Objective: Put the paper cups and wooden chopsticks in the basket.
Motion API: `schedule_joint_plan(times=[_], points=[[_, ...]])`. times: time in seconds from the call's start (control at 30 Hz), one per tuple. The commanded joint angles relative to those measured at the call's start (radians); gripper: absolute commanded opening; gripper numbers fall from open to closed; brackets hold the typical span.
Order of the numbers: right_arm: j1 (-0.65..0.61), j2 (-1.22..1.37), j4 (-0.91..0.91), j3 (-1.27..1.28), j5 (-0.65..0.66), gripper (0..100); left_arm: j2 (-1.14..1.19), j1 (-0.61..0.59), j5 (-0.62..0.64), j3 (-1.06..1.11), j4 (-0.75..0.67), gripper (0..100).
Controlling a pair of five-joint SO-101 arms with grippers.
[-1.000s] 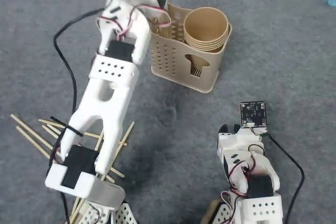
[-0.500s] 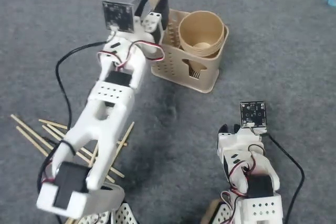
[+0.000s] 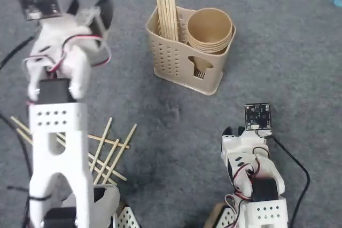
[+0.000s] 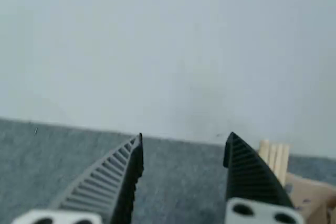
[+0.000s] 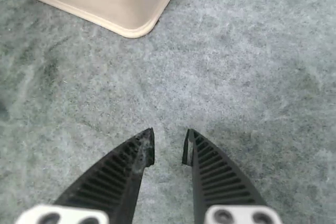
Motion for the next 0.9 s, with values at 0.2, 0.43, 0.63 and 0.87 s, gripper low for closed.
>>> schedule_joint_plan(times=[0.2,0.43,0.63,0.87], points=[[0.008,-0.024,-0.018,0.014,0.021,9.7,-0.020,-0.063,-0.157,0.162,0.562,24],[0.012,-0.024,-0.018,0.014,0.021,9.7,0.117,-0.143,-0.373,0.357,0.548,24],[0.007,-0.024,-0.018,0.014,0.021,9.7,0.282,-0.143,-0.442,0.421,0.508,24],[0.008,-0.024,-0.018,0.014,0.021,9.7,0.485,-0.137,-0.440,0.418,0.295,16]])
